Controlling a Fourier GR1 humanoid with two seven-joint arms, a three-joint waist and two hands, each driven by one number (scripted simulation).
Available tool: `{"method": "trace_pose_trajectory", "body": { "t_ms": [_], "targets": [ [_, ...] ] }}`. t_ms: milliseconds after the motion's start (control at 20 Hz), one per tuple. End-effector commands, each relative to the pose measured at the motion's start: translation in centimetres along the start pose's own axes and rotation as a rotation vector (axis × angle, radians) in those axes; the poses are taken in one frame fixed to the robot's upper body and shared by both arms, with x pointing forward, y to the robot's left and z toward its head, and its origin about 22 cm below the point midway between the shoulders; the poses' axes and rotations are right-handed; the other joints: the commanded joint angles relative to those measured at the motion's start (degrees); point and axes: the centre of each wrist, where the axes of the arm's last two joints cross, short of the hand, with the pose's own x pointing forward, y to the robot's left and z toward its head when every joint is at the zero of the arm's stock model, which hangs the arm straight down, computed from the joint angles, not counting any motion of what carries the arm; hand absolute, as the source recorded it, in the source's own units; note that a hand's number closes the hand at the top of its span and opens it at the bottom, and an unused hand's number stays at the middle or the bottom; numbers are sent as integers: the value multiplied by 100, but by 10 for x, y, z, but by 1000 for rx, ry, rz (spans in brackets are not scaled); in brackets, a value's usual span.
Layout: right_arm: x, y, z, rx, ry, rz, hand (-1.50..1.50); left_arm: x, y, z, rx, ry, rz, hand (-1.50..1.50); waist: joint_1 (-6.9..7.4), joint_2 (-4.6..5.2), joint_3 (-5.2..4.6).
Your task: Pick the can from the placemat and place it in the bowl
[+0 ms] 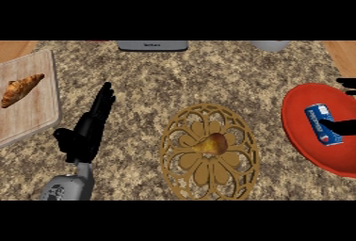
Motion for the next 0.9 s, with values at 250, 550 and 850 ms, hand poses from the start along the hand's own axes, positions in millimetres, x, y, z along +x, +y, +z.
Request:
{"method": "trace_pose_trajectory", "body": {
  "t_ms": [250,550,850],
  "targets": [
    [12,-11,-4,-189,-172,-266,-150,-10,-12,3,1,11,12,0,-71,-30,-8],
    [-18,-60,18,-220,-111,-395,-150,10,18,2,23,9,1,0,-59,-29,-6],
    [-45,-90,51,-200,-88,-534,-150,2,3,8,22,11,4,0,-88,-31,-8]
  ]
}}
